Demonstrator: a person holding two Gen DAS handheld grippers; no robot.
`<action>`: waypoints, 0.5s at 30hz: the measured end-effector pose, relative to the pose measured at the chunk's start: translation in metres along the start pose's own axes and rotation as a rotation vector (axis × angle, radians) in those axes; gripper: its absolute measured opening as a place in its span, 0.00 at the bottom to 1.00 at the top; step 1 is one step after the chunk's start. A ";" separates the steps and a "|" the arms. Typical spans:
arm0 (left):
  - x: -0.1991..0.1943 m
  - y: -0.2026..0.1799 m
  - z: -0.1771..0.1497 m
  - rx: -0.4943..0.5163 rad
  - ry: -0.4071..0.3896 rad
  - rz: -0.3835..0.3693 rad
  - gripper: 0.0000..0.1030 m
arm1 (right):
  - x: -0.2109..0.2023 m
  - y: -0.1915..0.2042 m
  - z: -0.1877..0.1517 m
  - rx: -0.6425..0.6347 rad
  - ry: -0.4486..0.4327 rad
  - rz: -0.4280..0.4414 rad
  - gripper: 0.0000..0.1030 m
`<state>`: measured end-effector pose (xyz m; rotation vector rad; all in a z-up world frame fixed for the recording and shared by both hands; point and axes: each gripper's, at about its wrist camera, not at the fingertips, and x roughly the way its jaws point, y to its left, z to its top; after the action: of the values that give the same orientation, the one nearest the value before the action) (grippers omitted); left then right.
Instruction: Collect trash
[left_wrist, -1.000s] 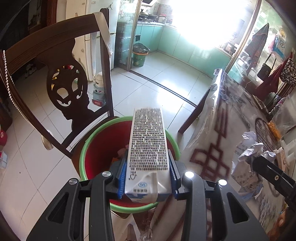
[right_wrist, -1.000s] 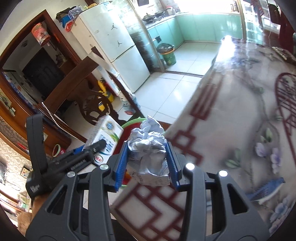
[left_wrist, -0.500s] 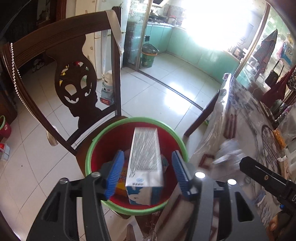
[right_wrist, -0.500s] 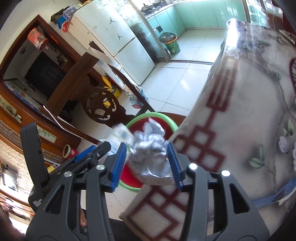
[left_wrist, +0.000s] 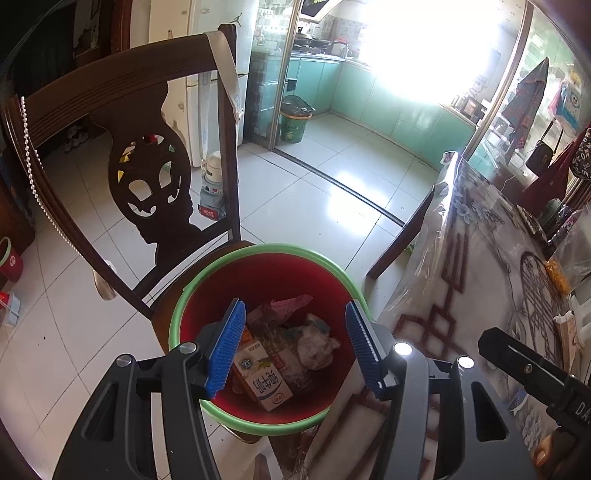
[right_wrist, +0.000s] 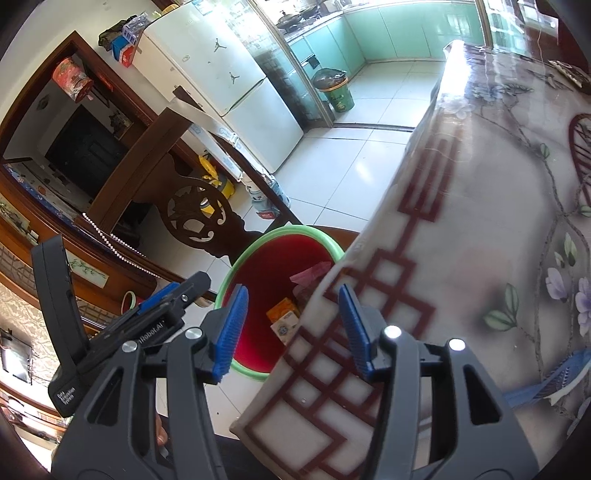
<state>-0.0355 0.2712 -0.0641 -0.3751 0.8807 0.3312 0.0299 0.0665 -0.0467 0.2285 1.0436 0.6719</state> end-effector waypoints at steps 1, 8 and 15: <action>-0.001 -0.001 0.000 0.001 -0.003 -0.002 0.53 | -0.002 -0.002 -0.001 0.002 -0.002 -0.003 0.48; -0.002 -0.009 0.000 0.015 -0.008 -0.015 0.53 | -0.014 -0.011 -0.008 0.007 -0.010 -0.017 0.48; -0.003 -0.027 -0.003 0.046 0.000 -0.058 0.56 | -0.056 -0.033 -0.017 -0.027 -0.046 -0.102 0.52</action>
<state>-0.0275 0.2452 -0.0584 -0.3575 0.8747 0.2569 0.0101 0.0041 -0.0310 0.1655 0.9944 0.5856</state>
